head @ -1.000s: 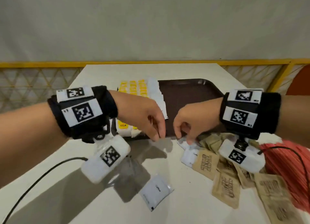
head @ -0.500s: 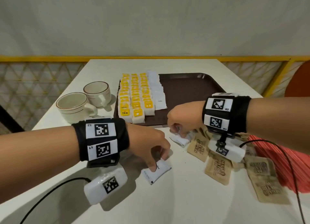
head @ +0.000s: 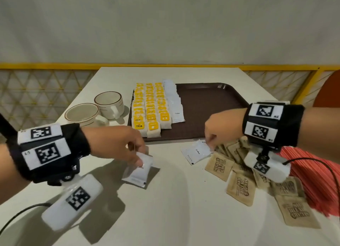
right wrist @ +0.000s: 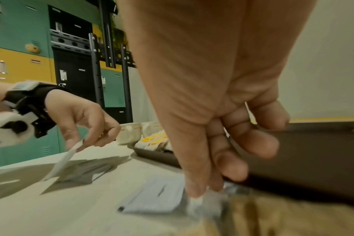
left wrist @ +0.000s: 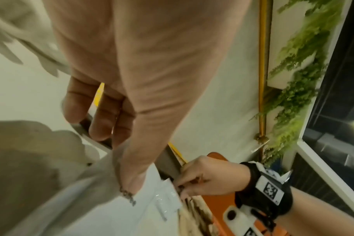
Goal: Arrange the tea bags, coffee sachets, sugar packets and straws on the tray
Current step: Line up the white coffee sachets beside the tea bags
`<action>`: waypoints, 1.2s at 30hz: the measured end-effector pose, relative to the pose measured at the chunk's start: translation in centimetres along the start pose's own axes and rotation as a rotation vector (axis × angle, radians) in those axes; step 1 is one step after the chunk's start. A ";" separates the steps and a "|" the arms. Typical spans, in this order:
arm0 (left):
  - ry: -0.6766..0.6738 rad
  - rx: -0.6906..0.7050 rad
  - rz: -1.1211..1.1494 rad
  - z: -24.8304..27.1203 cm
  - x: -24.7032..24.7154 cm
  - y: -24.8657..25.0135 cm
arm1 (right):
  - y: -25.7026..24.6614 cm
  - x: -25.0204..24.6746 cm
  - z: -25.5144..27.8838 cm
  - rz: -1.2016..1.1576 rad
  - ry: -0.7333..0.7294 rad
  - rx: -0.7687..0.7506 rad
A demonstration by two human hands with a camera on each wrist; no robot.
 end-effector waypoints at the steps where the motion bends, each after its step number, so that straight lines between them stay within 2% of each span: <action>1: -0.003 -0.031 -0.054 0.3 0.6 -0.3 | -0.2 0.4 -0.1 -0.004 0.011 0.006; 5: 0.021 -0.011 -0.260 0.1 2.4 0.2 | -1.5 0.5 -0.7 -0.121 0.100 -0.012; 10: 0.008 -0.019 -0.308 -0.4 2.6 0.7 | -2.9 -0.5 -0.4 -0.178 0.224 0.004; 15: -0.003 -0.077 -0.268 -0.7 2.6 0.0 | -6.0 1.4 -0.3 -0.162 0.205 -0.046; 19: 0.011 -0.093 -0.243 -0.7 2.4 0.0 | -7.8 1.6 -0.7 -0.298 0.250 -0.124; 27: 0.022 -0.152 -0.091 -0.6 2.3 -0.6 | -6.7 -1.4 -0.9 -0.412 0.306 -0.080; 30: 0.022 -0.158 -0.057 -0.6 2.4 -0.7 | -5.9 -3.4 -0.2 -0.535 0.365 -0.083; 33: 0.023 -0.167 -0.019 -0.6 2.5 -0.9 | -7.3 -2.2 -0.9 -0.589 0.258 -0.118; 36: 0.015 -0.169 0.024 -0.7 2.5 -1.0 | -9.0 0.2 -2.5 -0.460 0.186 -0.121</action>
Point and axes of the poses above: each hand's wrist, its own z-axis away from the middle knuckle, its own x-axis out of the palm, y = z × x, the point moved 7 cm from there along -z, towards the middle knuckle, and after that the axes turned 15 degrees about -z, right-handed, at the moved point
